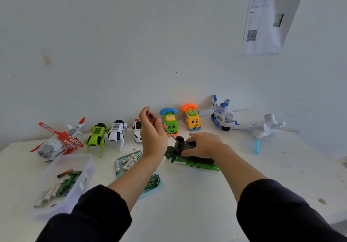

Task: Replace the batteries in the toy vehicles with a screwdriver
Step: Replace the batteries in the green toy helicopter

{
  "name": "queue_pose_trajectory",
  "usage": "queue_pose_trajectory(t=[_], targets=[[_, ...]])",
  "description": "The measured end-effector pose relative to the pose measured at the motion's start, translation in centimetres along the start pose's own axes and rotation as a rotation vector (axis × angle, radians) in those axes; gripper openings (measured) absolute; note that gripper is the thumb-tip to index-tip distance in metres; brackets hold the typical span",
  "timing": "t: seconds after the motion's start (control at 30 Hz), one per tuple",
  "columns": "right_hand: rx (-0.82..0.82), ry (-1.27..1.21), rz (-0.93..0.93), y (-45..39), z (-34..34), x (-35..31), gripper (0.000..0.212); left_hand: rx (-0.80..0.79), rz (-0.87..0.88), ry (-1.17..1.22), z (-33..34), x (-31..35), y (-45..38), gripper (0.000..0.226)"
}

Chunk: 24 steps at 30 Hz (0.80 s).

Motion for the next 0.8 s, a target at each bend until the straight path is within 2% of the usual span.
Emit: queue_pose_trajectory(t=[0.5,0.8], targets=[[-0.023,-0.010,0.003,0.12,-0.23,-0.08,0.056,0.040,-0.116,0.046,0.05,-0.23,-0.22,0.034],[-0.031,0.013,-0.003,-0.03,-0.36,-0.37,0.056,0.021,-0.073,0.003,-0.17,-0.16,0.01,0.031]])
Point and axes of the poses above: each hand's wrist, its own y-axis away from the middle knuckle, its own z-axis out of the palm, x = y × z, the point moved 1 cm from there along -y, towards the middle knuckle, and after that the axes turned 15 degrees about -x, right-handed, at the moved point
